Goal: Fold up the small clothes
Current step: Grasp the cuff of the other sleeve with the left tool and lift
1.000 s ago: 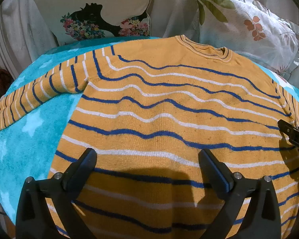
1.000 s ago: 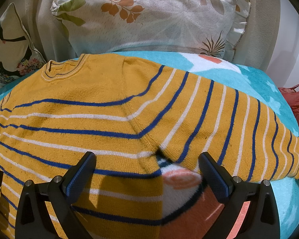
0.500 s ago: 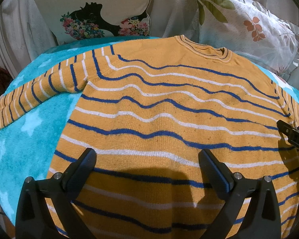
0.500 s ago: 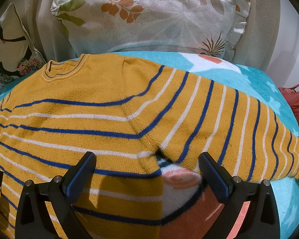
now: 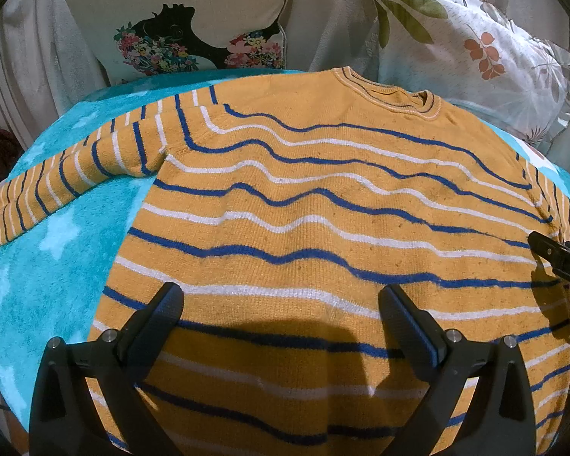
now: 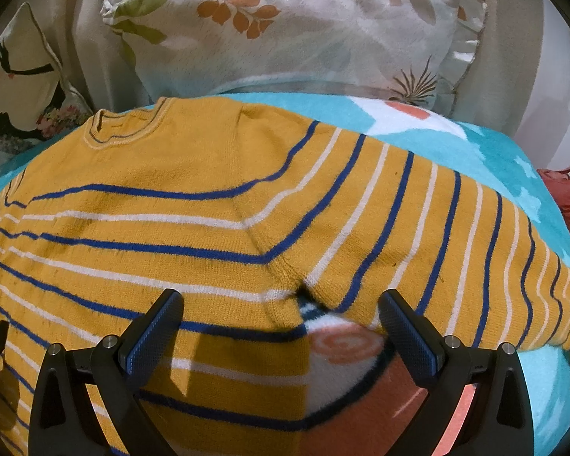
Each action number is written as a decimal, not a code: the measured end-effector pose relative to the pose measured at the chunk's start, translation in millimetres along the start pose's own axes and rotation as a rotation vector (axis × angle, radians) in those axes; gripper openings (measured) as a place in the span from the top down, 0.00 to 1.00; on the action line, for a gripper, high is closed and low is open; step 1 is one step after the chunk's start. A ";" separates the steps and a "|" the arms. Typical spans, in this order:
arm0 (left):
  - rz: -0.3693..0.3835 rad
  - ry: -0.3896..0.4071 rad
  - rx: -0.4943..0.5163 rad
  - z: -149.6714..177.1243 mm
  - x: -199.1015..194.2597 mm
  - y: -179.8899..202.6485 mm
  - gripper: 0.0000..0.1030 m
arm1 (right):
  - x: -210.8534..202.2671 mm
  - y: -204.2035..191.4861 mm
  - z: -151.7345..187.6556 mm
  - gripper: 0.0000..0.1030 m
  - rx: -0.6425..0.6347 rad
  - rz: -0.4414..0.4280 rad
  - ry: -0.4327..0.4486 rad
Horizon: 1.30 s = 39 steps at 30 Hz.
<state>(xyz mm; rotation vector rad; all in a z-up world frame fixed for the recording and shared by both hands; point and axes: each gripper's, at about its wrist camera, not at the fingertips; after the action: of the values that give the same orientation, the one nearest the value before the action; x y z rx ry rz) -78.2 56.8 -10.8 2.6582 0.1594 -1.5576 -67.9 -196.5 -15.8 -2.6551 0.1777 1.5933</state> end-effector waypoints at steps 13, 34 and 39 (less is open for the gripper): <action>0.093 0.113 -0.187 9.6 -42.3 -112.3 0.25 | -7.3 3.9 13.9 0.00 -0.025 -0.037 0.011; 0.024 0.157 -0.833 18.7 -29.2 -378.3 0.25 | -6.5 4.5 13.8 0.00 -0.018 -0.026 0.016; -0.012 0.154 -0.849 5.0 -23.5 -396.5 0.74 | -6.5 6.9 12.8 0.00 -0.017 -0.024 0.015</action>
<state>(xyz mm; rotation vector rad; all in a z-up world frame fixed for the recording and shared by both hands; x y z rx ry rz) -140.5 448.5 8.6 2.0702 0.6702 -0.9559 -83.0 -201.6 -15.9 -2.6724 0.1334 1.5750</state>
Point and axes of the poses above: each gripper's, at about its wrist camera, not at the fingertips, and x roughly the way its jaws point, y to its right, z to its underside, and after that the axes turned 8 degrees about -y, right-handed
